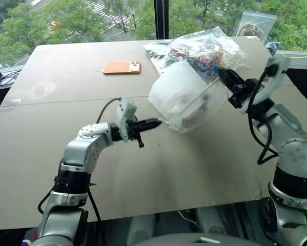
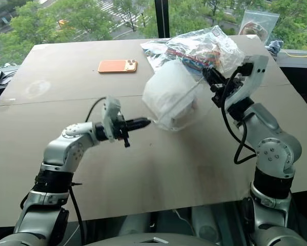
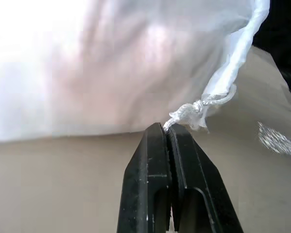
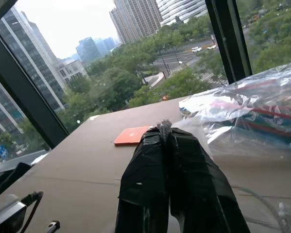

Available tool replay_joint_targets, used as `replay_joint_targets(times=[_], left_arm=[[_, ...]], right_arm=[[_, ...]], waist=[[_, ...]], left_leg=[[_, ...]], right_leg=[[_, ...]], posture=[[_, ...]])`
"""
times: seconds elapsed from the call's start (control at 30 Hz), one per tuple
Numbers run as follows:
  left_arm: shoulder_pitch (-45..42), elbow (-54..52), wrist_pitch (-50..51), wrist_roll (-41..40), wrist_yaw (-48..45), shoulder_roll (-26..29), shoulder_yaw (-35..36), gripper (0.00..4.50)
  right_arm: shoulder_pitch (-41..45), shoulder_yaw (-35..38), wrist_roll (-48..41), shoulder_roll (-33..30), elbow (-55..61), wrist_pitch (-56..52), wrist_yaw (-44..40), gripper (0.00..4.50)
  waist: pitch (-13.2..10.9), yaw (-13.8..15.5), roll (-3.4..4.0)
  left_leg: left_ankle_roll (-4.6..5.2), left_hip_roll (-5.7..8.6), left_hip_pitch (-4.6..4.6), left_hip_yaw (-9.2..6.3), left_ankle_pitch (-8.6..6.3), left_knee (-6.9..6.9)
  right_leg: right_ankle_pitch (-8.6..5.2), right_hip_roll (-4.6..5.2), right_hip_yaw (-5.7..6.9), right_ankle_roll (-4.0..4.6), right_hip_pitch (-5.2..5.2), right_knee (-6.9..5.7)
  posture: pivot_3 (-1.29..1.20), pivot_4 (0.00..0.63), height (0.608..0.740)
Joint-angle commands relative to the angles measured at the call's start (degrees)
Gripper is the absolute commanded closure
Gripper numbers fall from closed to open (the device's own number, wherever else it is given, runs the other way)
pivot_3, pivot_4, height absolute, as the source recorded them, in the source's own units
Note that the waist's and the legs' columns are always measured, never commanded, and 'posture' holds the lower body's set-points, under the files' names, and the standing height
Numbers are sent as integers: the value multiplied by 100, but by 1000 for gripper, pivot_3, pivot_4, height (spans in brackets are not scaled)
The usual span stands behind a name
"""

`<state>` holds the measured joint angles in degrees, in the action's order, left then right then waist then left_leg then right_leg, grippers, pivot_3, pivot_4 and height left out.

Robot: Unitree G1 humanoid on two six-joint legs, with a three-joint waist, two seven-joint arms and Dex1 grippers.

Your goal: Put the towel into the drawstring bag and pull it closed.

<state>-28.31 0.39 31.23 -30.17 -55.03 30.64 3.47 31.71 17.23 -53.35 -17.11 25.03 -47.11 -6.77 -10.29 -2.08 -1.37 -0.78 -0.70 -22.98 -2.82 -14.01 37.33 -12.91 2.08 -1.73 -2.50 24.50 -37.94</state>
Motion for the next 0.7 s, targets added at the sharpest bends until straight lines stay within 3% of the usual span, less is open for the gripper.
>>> replay_joint_targets(times=[0.03, 0.27, 0.37, 0.7], left_arm=[[-945, 173, -98, -205, 868, -212, 698, 4440], [-2667, 965, -973, 276, 2520, -759, 1193, 4440], [-3226, 1647, -1475, 460, 3133, -755, 1449, 4440], [-3515, 3107, -2380, 657, 4780, -474, 2347, 4440]], right_arm=[[691, 402, -282, -266, -122, 333, -126, 4500], [2078, 648, -210, -615, -782, 779, -76, 4500], [2654, 928, -71, -536, -1051, 1221, 444, 4500], [2717, 1606, 4, -752, -1088, 1754, 1499, 4500]], waist=[[0, 9, 0], [-1, -10, -2], [-1, -23, -1], [-1, 2, -1]], left_leg=[[0, 1, -1, 0, 0, 1], [4, 4, -2, -2, -2, 0], [5, 3, -3, 0, -3, -10], [5, 9, -31, -2, -3, -2]], right_leg=[[0, 0, 0, 0, 0, 0], [2, 4, 6, -1, -4, 5], [1, 5, 3, 0, 1, 6], [2, 17, 10, -1, 23, 4]], posture=[[0, 150, 740], [0, 150, 740], [0, 150, 740], [0, 150, 740]])
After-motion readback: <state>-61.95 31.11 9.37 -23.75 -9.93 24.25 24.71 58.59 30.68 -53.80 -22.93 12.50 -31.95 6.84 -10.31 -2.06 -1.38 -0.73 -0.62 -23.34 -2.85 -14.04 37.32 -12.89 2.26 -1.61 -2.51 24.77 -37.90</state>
